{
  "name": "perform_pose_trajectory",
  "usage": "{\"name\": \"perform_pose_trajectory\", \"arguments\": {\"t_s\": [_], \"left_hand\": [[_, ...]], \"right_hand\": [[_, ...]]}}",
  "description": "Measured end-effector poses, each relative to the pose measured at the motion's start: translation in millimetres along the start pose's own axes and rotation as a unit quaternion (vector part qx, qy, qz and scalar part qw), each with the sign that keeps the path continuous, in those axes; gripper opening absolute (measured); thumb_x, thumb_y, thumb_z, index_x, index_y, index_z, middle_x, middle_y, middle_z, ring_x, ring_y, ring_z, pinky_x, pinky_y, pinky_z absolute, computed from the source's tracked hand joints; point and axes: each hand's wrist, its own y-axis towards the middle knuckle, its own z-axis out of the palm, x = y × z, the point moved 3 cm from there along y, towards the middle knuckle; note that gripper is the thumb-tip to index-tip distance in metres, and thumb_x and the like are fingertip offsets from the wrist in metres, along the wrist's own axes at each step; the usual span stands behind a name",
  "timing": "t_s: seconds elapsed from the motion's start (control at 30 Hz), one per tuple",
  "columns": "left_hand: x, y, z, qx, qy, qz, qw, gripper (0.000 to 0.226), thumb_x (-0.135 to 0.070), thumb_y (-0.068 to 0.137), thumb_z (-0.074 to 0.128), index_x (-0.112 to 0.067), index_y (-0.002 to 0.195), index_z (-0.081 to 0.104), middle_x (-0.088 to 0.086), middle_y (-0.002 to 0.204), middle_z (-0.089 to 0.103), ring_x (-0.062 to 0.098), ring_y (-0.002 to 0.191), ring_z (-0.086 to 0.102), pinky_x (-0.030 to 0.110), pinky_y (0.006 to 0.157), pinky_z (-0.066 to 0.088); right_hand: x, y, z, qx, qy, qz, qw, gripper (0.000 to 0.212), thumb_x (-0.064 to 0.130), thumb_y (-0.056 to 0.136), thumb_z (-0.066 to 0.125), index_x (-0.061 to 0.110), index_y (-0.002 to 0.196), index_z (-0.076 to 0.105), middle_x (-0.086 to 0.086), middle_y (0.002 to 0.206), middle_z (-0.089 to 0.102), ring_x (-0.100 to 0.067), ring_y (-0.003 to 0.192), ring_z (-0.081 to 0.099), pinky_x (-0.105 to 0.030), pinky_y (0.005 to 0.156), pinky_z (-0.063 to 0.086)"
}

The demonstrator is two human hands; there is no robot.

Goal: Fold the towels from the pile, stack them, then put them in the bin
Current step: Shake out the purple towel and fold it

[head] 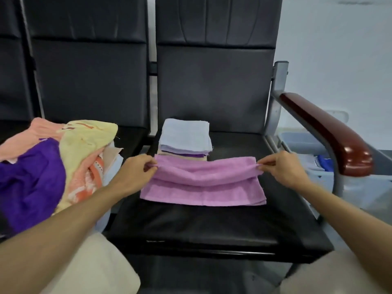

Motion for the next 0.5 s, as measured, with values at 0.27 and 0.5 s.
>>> {"name": "perform_pose_trajectory", "arguments": {"t_s": [0.27,0.5], "left_hand": [[12,-11,-3,0.104,0.079,0.022,0.991,0.019,-0.012,0.083,0.063,-0.029,0.075,0.059,-0.011,0.083,0.06,0.006,0.08,0.059,0.024,0.074,0.049],[12,-8,4,0.12,0.137,0.031,0.983,0.006,-0.022,0.088,0.068,-0.02,0.094,0.068,-0.01,0.087,0.056,0.006,0.083,0.056,0.022,0.074,0.043]], "right_hand": [[-14,-12,18,0.172,-0.063,-0.031,0.983,0.014,0.029,0.075,0.082,0.026,0.088,0.08,0.02,0.078,0.07,0.012,0.068,0.059,-0.001,0.068,0.038],[-1,-10,18,0.113,-0.077,-0.064,0.989,0.011,0.02,0.088,0.068,0.021,0.095,0.076,0.007,0.094,0.073,-0.014,0.089,0.066,-0.024,0.082,0.048]]}}
